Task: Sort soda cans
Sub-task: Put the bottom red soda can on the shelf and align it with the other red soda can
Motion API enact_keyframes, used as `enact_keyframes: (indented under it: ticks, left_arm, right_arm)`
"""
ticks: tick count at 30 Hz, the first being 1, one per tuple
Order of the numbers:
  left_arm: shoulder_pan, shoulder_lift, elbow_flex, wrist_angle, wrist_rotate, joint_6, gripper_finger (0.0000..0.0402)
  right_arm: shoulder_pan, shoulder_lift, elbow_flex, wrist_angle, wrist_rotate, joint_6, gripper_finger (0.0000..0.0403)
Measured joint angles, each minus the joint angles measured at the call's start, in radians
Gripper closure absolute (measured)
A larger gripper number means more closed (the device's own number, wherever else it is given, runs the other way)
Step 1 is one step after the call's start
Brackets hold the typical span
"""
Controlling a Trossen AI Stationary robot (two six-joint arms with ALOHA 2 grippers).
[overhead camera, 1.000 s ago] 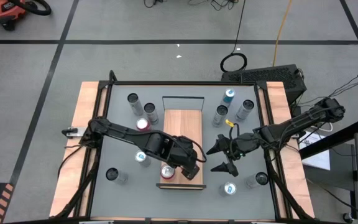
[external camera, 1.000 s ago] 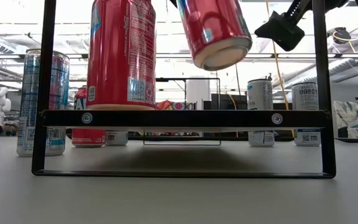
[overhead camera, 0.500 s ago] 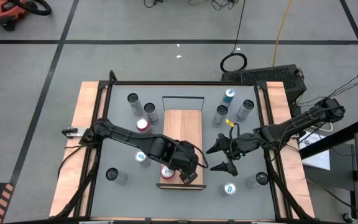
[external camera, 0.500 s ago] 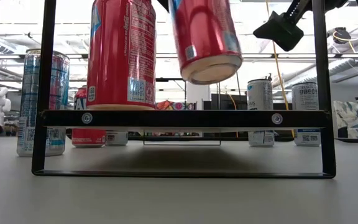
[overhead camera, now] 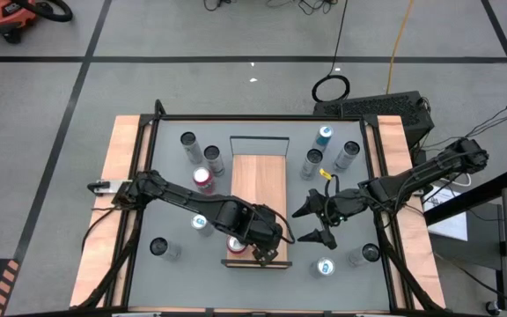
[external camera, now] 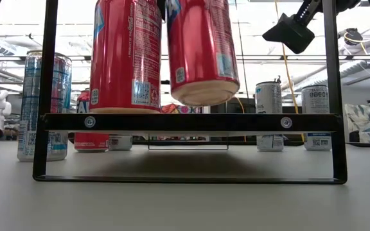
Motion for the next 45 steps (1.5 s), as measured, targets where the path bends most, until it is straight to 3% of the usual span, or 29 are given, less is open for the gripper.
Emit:
enact_keyframes:
  ticks: [45]
  left_arm:
    - [-0.001, 0.026, 0.0, -0.015, 0.034, -0.05, 0.0104]
  right_arm:
    - [0.0, 0.0, 0.0, -0.003, 0.0, 0.0, 0.0035]
